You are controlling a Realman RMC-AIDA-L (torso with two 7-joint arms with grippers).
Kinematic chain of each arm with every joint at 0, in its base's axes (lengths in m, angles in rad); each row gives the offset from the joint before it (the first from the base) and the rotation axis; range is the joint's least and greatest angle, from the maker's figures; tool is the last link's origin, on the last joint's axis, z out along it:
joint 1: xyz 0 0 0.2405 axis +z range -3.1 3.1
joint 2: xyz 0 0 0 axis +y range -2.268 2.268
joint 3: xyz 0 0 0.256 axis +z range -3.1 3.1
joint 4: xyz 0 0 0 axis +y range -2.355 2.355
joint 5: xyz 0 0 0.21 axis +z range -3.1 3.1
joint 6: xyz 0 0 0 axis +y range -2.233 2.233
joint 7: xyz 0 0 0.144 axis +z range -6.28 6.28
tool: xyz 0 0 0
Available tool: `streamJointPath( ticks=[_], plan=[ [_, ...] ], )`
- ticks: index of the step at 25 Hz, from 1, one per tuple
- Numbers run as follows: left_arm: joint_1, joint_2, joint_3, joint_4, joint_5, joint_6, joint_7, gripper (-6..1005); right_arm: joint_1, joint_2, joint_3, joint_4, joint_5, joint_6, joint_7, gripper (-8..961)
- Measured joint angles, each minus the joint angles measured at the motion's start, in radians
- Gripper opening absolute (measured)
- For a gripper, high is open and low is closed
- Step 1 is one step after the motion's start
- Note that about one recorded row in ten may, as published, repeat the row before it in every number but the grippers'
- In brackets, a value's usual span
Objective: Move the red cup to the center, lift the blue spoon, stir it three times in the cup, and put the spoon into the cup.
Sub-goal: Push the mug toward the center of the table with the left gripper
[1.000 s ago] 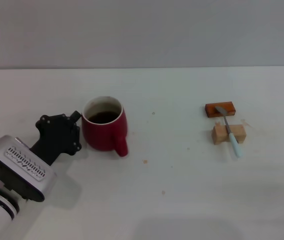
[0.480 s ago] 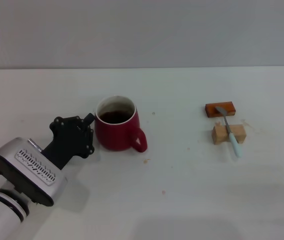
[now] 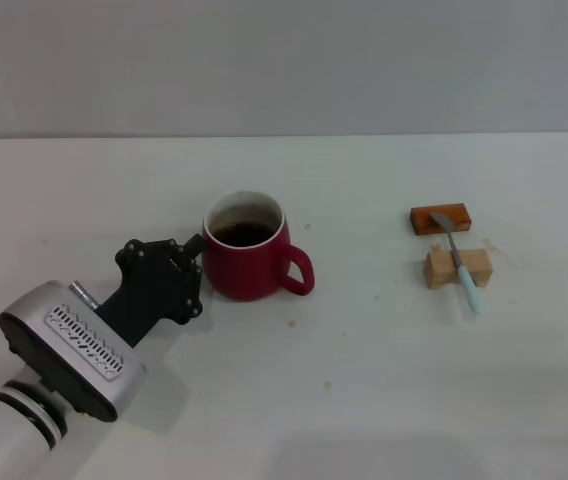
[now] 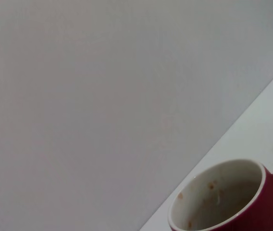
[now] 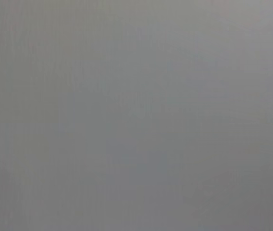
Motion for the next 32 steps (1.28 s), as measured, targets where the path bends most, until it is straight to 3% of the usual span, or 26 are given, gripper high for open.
streamJointPath(
  ticks=[11, 12, 19, 24, 32],
  plan=[
    [0.017, 0.0, -0.013, 0.0, -0.006, 0.018, 0.01, 15, 0.0, 0.0, 0.0, -0.002, 0.0, 0.0, 0.0, 676],
    [0.049, -0.001, -0.078, 0.0, -0.011, 0.054, 0.002, 15, 0.0, 0.0, 0.0, -0.002, 0.0, 0.0, 0.0, 675],
    [0.108, 0.005, -0.207, 0.006, -0.011, 0.136, -0.089, 17, 0.0, 0.001, -0.006, -0.001, 0.0, 0.0, -0.006, 672],
    [0.089, 0.005, -0.237, 0.041, -0.009, 0.119, -0.095, 17, 0.004, 0.0, -0.007, -0.002, 0.0, 0.001, -0.004, 670],
    [0.019, 0.001, -0.186, 0.058, -0.001, 0.006, -0.054, 19, 0.004, 0.0, -0.009, -0.003, 0.0, 0.001, -0.003, 666]
  ],
)
